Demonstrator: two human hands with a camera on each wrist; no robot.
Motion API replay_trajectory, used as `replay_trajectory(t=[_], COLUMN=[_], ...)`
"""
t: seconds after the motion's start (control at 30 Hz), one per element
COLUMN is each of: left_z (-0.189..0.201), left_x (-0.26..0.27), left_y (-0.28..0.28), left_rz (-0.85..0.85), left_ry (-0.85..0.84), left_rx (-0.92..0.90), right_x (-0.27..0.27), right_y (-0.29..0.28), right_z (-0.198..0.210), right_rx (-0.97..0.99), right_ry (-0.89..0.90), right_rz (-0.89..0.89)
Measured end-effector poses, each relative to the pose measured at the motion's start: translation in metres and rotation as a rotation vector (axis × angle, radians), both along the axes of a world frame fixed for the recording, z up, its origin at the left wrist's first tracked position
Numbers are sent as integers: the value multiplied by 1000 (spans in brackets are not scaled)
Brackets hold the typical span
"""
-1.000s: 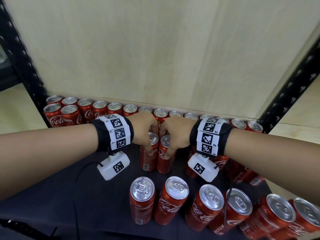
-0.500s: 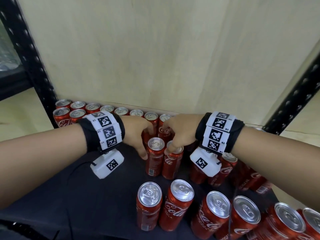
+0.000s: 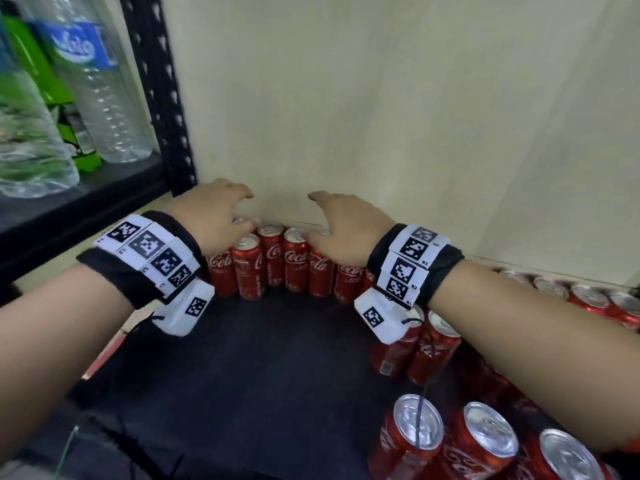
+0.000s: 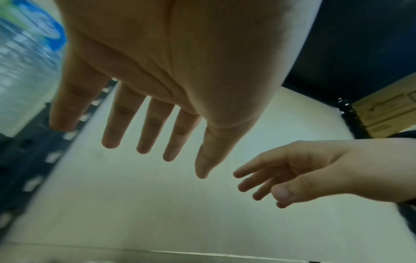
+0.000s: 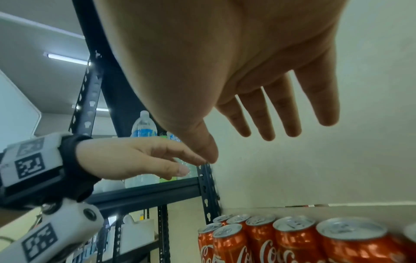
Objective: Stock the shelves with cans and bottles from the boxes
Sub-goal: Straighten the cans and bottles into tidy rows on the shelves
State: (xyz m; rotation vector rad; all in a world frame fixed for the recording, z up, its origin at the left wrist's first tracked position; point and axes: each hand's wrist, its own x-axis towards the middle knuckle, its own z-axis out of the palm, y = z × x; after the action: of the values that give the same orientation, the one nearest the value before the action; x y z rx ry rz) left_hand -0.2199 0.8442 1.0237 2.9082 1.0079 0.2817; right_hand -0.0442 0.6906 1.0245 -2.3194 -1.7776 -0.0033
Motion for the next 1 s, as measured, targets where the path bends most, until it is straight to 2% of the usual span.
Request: replay_trajectory(t=[0.23, 0.53, 0.67, 0.73, 0.9, 1.0], left_z=[-32, -79, -115, -120, -105, -105], left_x=[-31, -26, -13, -10, -14, -16], left_y=[47, 74, 109, 109, 87, 88], left_rz=[157, 138, 132, 124, 131, 109], left_ry=[5, -69, -99, -140, -194, -161], left_rx=[-45, -211, -288, -289, -265, -286], right_x=[-38, -72, -74, -75, -79, -82], right_y=[63, 117, 123, 124, 128, 129], right_z=[-28, -74, -88, -92, -91, -92], right_rx=[-5, 7, 5, 7, -23, -49], right_ry=[-1, 29, 57, 46, -16, -41], right_rz=[-18, -76, -117, -136, -157, -158])
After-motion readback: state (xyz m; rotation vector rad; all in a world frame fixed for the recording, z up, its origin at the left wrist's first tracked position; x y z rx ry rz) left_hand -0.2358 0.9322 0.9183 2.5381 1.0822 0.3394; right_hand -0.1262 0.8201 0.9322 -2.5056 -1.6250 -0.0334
